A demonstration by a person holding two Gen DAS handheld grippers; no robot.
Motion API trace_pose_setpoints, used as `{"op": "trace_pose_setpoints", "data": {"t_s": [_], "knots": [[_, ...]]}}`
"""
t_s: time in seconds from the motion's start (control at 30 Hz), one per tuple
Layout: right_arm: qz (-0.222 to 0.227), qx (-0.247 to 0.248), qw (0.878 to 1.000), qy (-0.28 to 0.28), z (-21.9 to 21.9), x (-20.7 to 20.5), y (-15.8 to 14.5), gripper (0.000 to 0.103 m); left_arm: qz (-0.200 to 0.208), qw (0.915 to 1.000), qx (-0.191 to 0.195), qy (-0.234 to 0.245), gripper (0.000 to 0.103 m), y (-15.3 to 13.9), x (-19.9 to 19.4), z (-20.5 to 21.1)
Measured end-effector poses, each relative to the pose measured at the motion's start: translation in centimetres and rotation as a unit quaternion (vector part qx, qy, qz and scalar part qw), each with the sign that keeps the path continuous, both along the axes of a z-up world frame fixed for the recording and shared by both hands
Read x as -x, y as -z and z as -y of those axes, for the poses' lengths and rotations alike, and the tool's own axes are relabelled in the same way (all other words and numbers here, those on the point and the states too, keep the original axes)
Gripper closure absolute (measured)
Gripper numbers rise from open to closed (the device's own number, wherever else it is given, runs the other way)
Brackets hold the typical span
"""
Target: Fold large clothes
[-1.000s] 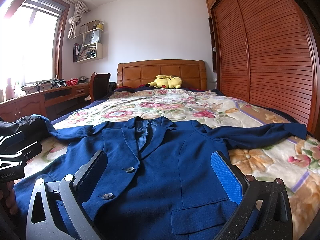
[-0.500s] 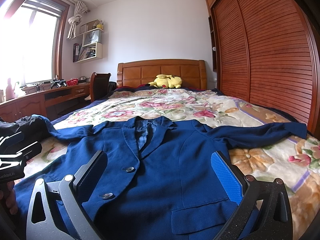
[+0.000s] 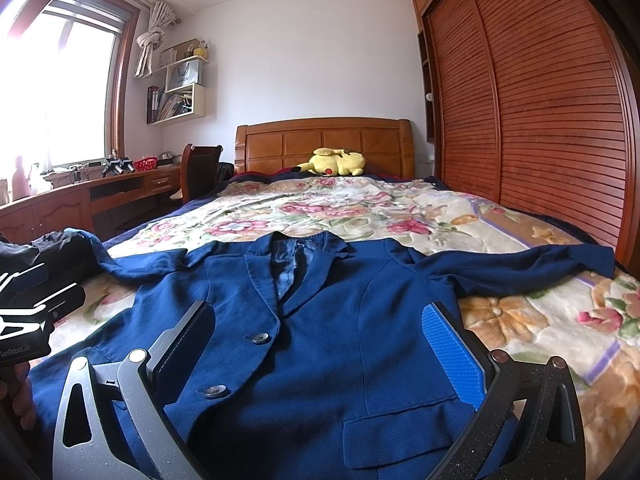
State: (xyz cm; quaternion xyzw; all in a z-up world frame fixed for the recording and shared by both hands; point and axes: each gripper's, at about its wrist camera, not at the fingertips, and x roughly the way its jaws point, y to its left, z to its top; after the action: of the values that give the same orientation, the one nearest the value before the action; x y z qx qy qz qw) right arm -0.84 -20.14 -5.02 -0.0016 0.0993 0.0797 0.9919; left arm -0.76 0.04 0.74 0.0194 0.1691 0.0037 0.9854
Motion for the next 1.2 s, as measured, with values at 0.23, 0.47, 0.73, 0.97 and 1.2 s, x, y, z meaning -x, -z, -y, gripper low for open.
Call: {"op": "trace_pose_setpoints", "data": {"t_s": [0.23, 0.47, 0.73, 0.97, 1.2], "knots": [[-0.001, 0.010, 1.000, -0.019, -1.0, 0.2, -1.7, 0.000, -0.032, 0.9993, -0.016, -0.007, 0.000, -0.5, -1.6, -1.1], [-0.012, 0.021, 0.998, -0.054, -3.1, -0.6, -3.2, 0.000, -0.054, 0.9982, -0.016, -0.020, 0.000, -1.2, -3.2, -4.1], [-0.019, 0.013, 0.997, -0.079, -4.1, -2.8, -4.8, 0.001, -0.079, 0.9959, -0.020, -0.038, 0.000, -0.9, -5.3, -7.7], [-0.028, 0.016, 0.995, -0.098, -6.0, -5.6, -5.3, 0.002, -0.107, 0.9931, -0.028, -0.041, 0.000, -0.3, -8.1, -10.3], [-0.057, 0.021, 0.991, -0.121, -5.9, -8.5, -3.8, 0.002, -0.141, 0.9882, -0.040, -0.046, 0.006, 1.0, -11.4, -12.4]]}}
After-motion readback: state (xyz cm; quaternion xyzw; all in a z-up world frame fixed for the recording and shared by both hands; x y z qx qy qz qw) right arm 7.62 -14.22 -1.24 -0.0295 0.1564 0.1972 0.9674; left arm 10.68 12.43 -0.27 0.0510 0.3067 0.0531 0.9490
